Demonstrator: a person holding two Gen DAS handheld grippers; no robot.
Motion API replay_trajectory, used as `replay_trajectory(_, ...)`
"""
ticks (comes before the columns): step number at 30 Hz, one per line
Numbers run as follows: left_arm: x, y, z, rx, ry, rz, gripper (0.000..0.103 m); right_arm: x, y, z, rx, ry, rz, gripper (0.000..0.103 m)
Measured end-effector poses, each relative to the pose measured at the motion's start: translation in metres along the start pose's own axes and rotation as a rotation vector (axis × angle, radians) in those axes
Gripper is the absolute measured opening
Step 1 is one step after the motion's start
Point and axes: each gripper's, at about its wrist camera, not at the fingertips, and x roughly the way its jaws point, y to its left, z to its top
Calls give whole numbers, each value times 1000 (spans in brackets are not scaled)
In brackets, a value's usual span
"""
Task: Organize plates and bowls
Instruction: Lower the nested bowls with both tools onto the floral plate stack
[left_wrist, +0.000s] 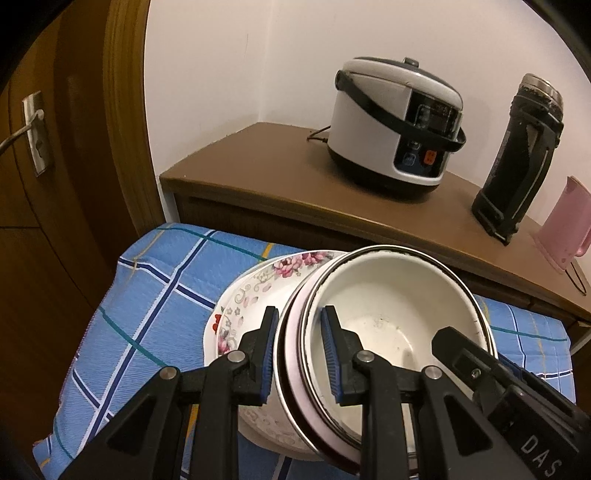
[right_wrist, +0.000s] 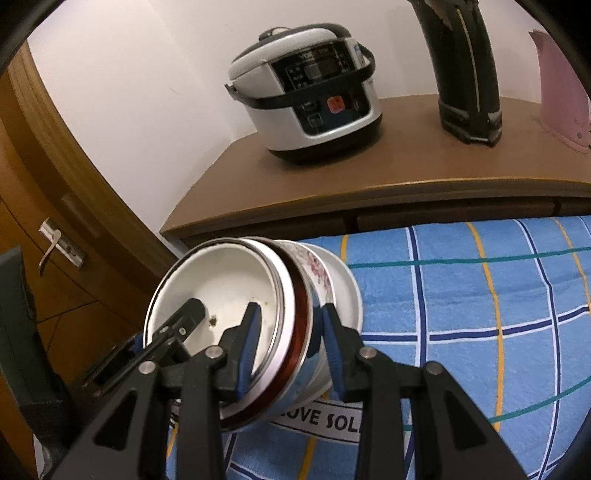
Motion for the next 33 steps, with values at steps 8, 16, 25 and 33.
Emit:
replay_trajectory(8, 14, 3, 3, -3, 26, 11, 26, 14, -3, 4, 10, 18, 0, 34)
replay_trajectory(16, 25, 5, 3, -8, 47, 14, 25, 26, -2, 5, 2, 22, -9, 34)
replay_trajectory(25, 32, 12, 6, -31, 64, 14, 26, 34, 4, 8, -45, 34, -19, 32)
replay_trajectory(33, 34, 17, 11, -42, 68, 20, 26, 42, -5, 12, 16, 60, 52, 32)
